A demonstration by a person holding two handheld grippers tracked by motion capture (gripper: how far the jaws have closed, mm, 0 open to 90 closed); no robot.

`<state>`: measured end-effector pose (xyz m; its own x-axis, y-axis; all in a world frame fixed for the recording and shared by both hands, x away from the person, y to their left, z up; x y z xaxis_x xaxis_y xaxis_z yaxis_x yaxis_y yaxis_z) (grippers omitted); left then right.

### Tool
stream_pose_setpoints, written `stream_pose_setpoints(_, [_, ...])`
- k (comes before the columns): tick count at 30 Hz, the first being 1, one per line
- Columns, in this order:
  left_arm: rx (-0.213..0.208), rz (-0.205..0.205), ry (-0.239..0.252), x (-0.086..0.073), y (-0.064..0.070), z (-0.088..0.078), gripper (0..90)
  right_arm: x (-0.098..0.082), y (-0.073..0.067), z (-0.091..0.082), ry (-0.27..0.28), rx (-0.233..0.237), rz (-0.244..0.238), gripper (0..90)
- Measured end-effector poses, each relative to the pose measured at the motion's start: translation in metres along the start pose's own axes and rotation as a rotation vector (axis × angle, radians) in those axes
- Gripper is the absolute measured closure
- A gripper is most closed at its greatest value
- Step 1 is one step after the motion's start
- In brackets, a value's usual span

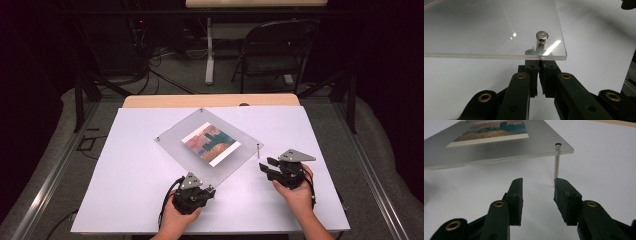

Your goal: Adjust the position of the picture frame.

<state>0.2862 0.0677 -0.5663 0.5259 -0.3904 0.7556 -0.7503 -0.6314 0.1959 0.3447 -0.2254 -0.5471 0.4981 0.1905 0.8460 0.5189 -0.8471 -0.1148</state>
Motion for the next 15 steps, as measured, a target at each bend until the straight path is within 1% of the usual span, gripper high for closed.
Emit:
stream_pose_setpoints(1, [0.004,-0.002,-0.004,-0.002,-0.003,-0.004,85.4,0.001,0.000,0.003,-0.004,0.004,-0.005,60.6])
stream_pose_setpoints(4, [0.017,-0.015,-0.007,-0.006,-0.008,-0.012,85.4,0.003,0.001,0.017,-0.046,0.003,-0.034,62.7])
stream_pose_setpoints(6, [0.026,-0.021,-0.010,-0.010,-0.013,-0.019,85.4,0.005,0.002,0.024,-0.060,0.014,-0.035,63.6])
stream_pose_setpoints(7, [0.026,-0.021,-0.010,-0.010,-0.013,-0.019,85.4,0.006,0.003,0.026,-0.069,0.022,-0.029,63.9])
stream_pose_setpoints(8, [0.037,-0.026,-0.010,-0.013,-0.017,-0.024,85.4,0.007,0.003,0.029,-0.078,0.035,-0.034,64.0])
stream_pose_setpoints(10, [0.040,-0.038,-0.004,-0.016,-0.020,-0.029,85.4,0.008,0.002,0.033,-0.084,0.046,-0.033,64.0])
stream_pose_setpoints(12, [0.050,-0.047,0.002,-0.018,-0.023,-0.032,85.4,0.008,0.000,0.038,-0.097,0.069,-0.038,64.0])
stream_pose_setpoints(15, [0.061,-0.053,0.002,-0.022,-0.026,-0.035,85.3,0.005,-0.004,0.045,-0.100,0.078,-0.040,64.3])
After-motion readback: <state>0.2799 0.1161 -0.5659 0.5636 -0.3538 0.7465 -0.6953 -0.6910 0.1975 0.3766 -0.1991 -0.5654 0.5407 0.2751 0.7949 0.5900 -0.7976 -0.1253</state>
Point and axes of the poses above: each handheld gripper's, and its own axes: z roughly forward along the jaws, x roughly out of its top, y roughly to its right, the point moved 3 cm from there along z, roughly forward along the jaws, and after that the axes turned 3 degrees about z, right-handed, at the moved point
